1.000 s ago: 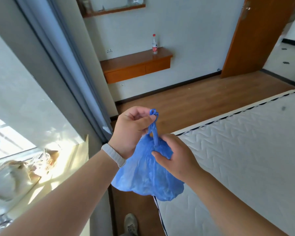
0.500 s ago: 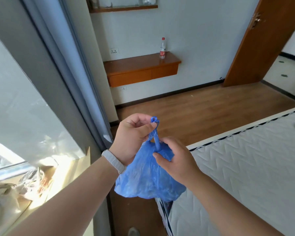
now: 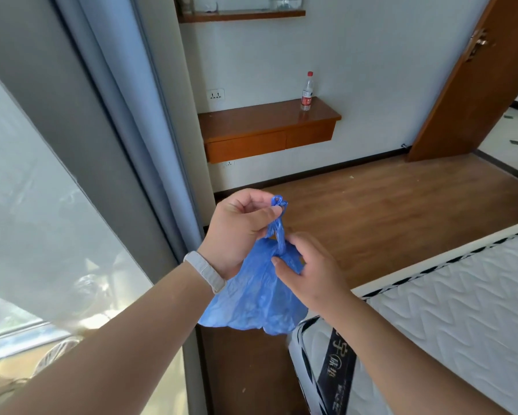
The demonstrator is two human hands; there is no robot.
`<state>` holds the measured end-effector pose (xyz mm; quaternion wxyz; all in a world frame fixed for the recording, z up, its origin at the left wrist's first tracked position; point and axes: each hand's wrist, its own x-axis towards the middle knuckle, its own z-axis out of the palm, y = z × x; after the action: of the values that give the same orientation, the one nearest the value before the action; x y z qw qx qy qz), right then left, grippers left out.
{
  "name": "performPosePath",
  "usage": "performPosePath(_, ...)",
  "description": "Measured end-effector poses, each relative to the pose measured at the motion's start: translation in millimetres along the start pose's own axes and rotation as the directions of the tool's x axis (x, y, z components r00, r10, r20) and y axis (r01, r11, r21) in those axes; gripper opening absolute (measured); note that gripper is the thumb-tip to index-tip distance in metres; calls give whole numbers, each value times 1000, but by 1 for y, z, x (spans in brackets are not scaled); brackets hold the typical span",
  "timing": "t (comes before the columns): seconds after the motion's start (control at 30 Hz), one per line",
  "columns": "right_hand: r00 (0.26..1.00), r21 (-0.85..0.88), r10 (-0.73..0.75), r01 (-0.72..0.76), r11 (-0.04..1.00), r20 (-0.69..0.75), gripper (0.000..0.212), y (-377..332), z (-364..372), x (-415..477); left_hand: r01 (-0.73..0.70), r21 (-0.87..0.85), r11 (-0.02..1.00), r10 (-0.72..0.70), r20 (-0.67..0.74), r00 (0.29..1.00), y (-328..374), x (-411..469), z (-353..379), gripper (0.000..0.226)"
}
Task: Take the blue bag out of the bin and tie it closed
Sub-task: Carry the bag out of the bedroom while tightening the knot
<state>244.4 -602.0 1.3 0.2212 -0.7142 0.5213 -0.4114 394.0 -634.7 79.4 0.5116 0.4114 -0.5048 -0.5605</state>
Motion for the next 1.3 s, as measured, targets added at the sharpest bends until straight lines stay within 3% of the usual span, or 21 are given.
performPosePath(0.3, 998, -12, -39, 39, 999, 41, 15, 27, 36, 84, 24, -44, 999, -27, -73, 997, -18, 87, -41, 13)
performPosePath(0.5, 1000, 65, 4, -6, 998, 31, 21, 70, 49, 160, 25, -45, 999, -31, -121, 992, -31, 171, -47, 15)
performPosePath(0.73, 998, 49, 65, -66, 997, 13, 11, 116, 35, 254, 52, 5, 999, -51, -102, 993, -30, 281, -31, 12)
performPosePath(1.0, 993, 20, 105, -104, 994, -61, 11, 157, 1, 328, 57, -20, 998, -57, -11, 998, -21, 374, 11, 15)
performPosePath(1.3, 958, -50, 204, -218, 975, -204, 11, 226, -46, 371, 64, 23, 998, -67, 218, 974, -37, 466, 78, 15)
